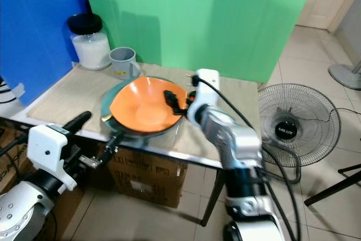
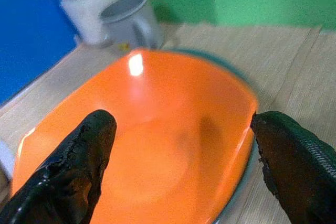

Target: Setting the table

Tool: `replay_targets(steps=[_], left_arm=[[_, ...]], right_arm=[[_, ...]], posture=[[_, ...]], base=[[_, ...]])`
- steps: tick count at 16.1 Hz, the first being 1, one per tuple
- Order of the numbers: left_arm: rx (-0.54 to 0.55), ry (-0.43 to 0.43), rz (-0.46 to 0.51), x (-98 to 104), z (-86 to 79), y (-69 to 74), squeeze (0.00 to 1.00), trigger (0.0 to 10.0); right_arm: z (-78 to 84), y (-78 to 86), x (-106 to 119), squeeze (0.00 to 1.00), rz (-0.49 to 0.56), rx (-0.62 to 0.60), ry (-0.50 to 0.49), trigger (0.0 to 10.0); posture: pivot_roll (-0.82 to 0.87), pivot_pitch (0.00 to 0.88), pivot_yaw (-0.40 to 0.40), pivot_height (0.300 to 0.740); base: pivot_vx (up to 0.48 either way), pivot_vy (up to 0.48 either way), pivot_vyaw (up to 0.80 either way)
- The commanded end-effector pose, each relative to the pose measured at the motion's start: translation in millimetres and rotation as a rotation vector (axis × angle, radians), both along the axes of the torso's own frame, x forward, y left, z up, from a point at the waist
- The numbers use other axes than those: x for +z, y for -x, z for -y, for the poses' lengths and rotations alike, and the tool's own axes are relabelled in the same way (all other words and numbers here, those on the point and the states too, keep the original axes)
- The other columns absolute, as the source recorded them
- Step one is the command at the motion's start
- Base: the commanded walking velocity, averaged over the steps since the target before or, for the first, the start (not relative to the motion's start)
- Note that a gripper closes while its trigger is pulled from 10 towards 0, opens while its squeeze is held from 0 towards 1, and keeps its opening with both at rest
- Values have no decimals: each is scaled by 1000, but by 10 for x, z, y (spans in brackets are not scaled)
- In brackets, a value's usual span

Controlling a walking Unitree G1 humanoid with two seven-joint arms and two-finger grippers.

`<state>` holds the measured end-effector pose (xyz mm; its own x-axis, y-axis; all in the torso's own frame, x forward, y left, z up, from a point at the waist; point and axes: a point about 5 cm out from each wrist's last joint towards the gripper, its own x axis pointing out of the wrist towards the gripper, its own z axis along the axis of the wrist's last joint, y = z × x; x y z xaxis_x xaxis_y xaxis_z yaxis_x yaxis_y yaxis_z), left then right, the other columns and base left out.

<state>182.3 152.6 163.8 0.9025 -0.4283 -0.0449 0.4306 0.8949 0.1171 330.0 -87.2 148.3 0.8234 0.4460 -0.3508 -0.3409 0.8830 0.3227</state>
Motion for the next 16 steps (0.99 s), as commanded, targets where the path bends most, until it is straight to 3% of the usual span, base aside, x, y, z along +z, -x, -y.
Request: replay_targets(steps=[1, 2, 4, 5, 6, 7, 10, 11, 13, 16], left_arm=[[-34, 2, 3, 38, 23, 11, 0, 10000], [-41, -1, 1, 39, 18, 13, 0, 10000], [-59, 1, -12, 32, 12, 22, 0, 10000], [-65, 2, -16, 31, 12, 22, 0, 10000], [-70, 2, -19, 30, 15, 23, 0, 10000], [-73, 2, -21, 31, 16, 22, 0, 10000], [-78, -1, -23, 36, 11, 20, 0, 10000], [-78, -2, -24, 36, 9, 20, 0, 10000], [-79, -3, -25, 36, 8, 22, 0, 10000], [-82, 2, -31, 29, 16, 33, 0, 10000]], right_arm=[[28, -37, -19, 675, -45, -19, 33, 10000], [37, -57, -38, 0, -71, -33, 38, 10000], [32, -94, -72, 0, -132, -57, 19, 9765], [28, -108, -86, 0, -149, -68, 16, 6510], [26, -120, -102, 0, -159, -74, 22, 4627], [20, -124, -114, 0, -170, -79, 16, 4510], [-82, -138, -153, 0, -234, -71, -66, 2824], [-111, -146, -155, 0, -232, -61, -60, 1569], [-154, -150, -163, 0, -242, -54, -71, 0], [-195, -171, -158, 0, -241, -55, -93, 0]], posture=[[-22, 0, -2, 740], [-20, 0, -6, 740], [-24, 0, -5, 740], [-24, 0, -5, 740], [-25, 0, -4, 740], [-25, 0, -4, 740], [-22, 0, -5, 740], [-22, 0, -5, 740], [-20, 0, -5, 740], [-16, 0, -11, 740]], base=[[0, 0, 0], [0, 0, 0], [0, 0, 0], [0, 0, 0], [0, 0, 0], [0, 0, 0], [0, 0, 0], [0, 0, 0], [0, 0, 0], [0, 0, 0]])
